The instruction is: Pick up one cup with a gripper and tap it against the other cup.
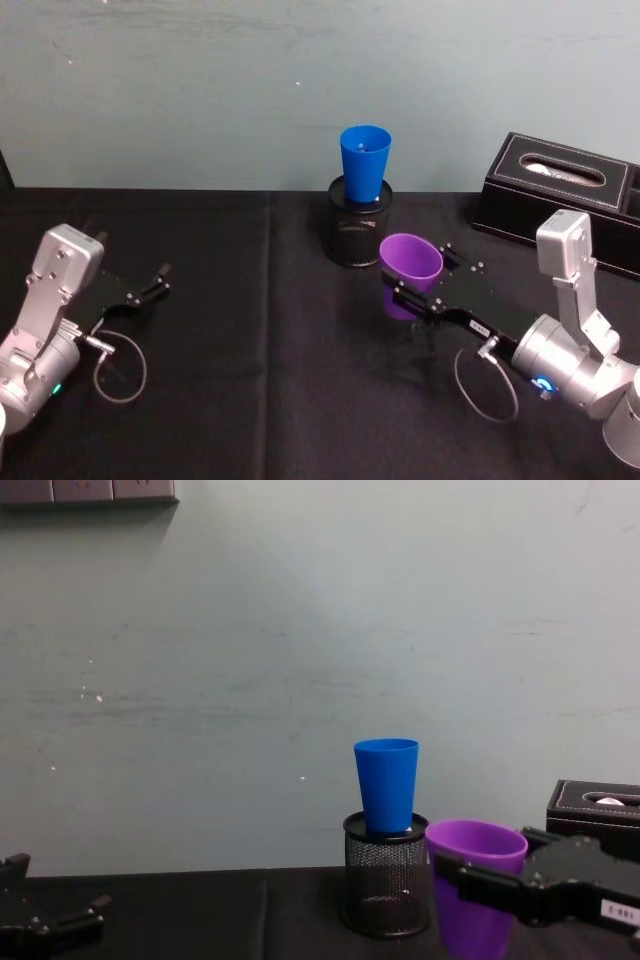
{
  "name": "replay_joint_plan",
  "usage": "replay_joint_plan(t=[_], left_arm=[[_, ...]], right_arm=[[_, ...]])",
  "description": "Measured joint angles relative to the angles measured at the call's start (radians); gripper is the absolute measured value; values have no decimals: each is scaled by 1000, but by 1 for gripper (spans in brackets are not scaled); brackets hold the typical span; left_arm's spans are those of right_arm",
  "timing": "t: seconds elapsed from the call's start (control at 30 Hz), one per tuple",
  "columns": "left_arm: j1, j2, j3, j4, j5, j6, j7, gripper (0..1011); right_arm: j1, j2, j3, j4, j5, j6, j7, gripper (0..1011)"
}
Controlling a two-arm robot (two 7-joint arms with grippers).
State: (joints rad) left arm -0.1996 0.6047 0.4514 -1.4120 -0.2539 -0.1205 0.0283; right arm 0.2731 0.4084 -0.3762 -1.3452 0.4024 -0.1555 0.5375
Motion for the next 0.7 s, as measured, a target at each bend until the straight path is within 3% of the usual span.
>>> replay_joint_plan(t=[0.7], left_arm=[[0,0,0,0,0,0,0,1011]], right_arm=[[-16,-8,0,64,-3,-14,16,724]])
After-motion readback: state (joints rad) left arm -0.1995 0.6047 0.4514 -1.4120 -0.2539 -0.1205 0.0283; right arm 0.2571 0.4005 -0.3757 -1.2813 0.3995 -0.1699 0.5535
